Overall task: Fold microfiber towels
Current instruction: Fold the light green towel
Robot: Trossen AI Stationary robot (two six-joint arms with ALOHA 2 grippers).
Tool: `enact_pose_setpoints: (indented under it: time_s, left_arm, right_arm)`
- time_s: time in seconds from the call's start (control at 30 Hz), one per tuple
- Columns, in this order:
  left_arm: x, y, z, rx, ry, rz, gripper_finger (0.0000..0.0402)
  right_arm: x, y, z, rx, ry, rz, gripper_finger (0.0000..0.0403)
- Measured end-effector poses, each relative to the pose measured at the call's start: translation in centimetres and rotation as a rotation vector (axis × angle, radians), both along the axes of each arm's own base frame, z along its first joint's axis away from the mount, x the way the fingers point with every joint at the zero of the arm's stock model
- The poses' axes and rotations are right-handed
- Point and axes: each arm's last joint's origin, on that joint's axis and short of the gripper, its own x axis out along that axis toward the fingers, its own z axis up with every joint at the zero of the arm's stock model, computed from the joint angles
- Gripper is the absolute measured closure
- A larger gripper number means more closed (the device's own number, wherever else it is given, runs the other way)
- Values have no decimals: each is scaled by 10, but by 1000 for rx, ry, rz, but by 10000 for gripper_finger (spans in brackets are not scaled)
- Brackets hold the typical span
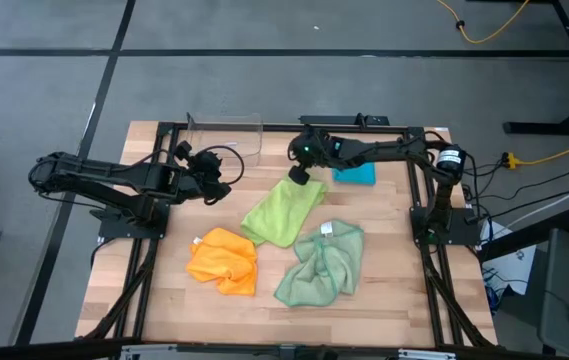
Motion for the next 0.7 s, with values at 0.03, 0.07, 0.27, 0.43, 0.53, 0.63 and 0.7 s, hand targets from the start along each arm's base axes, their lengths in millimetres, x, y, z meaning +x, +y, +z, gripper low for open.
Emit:
enact_pose_setpoints:
  time_s: [0.03, 0.07, 0.27, 0.43, 0.53, 0.63, 0.7]
  left_arm:
    - [0, 0, 0, 0, 0, 0, 327]
    - [0, 0, 0, 0, 0, 0, 327]
    - [0, 0, 0, 0, 0, 0, 327]
    - [0, 0, 0, 0, 0, 0, 327]
    - [0, 0, 0, 0, 0, 0, 327]
    - [0, 0, 0, 0, 0, 0, 327]
    - [0, 0, 0, 0, 0, 0, 327]
  right_arm:
    - [-1, 0, 2, 22, 20, -16, 386]
    - [-2, 1, 3, 50, 47, -37, 381]
    - [-13, 7, -1, 203, 149, -85, 351]
    - [-10, 10, -2, 314, 90, -12, 320]
    - [-10, 9, -4, 327, 85, -20, 297]
    - [-10, 6, -9, 341, 89, -48, 272]
    - [-9, 5, -12, 341, 87, -48, 256]
